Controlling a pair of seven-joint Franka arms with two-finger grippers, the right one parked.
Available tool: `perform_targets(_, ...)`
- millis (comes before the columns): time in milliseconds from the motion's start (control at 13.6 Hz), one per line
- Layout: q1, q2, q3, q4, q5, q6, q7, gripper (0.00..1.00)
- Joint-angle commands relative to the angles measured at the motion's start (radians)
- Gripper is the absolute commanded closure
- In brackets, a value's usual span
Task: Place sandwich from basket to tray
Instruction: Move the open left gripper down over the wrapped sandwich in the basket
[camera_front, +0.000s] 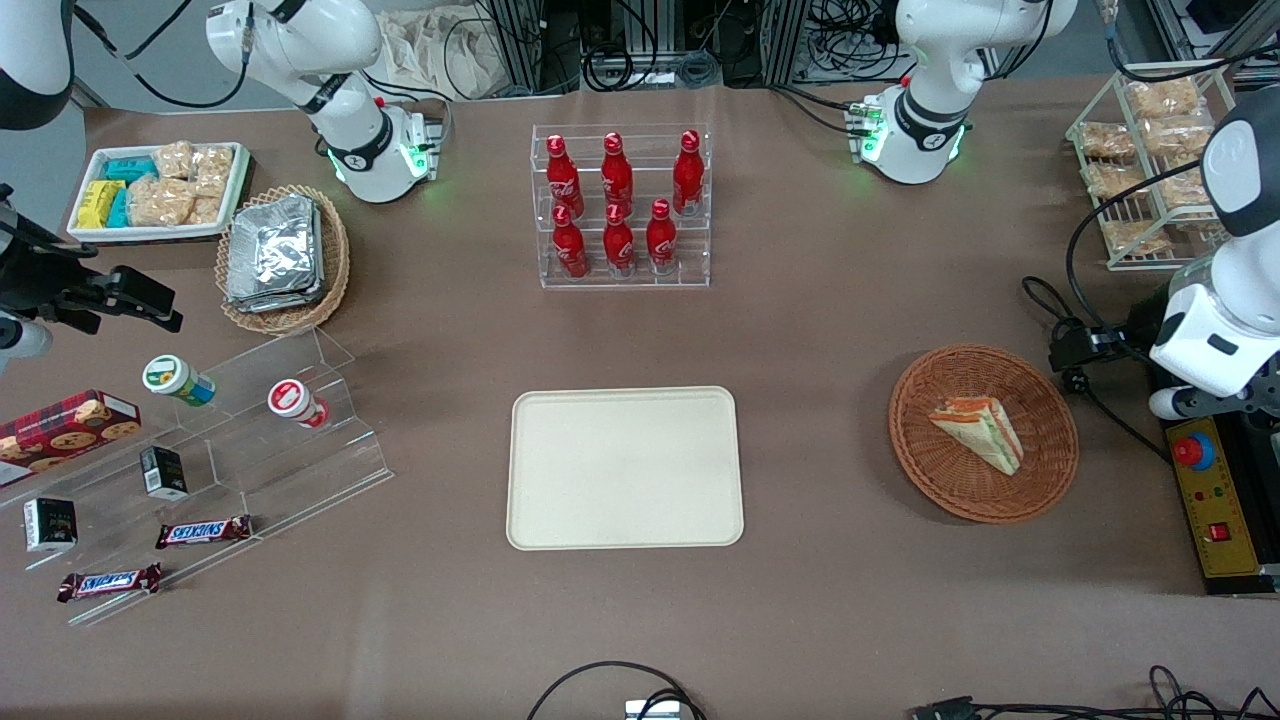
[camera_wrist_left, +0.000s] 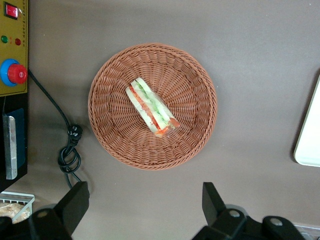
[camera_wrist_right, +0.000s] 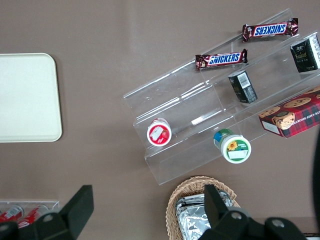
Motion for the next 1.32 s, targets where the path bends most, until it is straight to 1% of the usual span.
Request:
perform_targets(0,0.005,0.006,-0.002,0.031,-0.001,-0.032,-0.002,0.0)
perform_targets(367,0.005,0.017,0.001,0.023,-0.001,-0.032,-0.009,0.0)
perform_targets(661,0.005,0.058,0.001,0.017,-0.011,-0.004,-0.144,0.0)
perform_targets(734,0.007,0.069,0.002,0.015,-0.024,-0.007,-0.169,0.0)
perform_targets(807,0.008,0.072,0.022,-0.012,-0.065,-0.01,-0.167,0.0)
perform_targets(881,0.005,0.072,0.083,-0.046,-0.12,0.005,-0.164,0.0)
perform_targets(954,0.003,0.07,0.1,-0.085,-0.15,0.054,-0.17,0.0)
perform_targets(1028,0.003,0.066,0.103,-0.162,-0.155,0.13,-0.201,0.0)
perform_targets(1174,-0.006,0.046,0.102,-0.282,-0.143,0.299,-0.335,0.0)
perform_targets(1248,-0.012,0.053,0.1,-0.3,-0.138,0.356,-0.423,0.0)
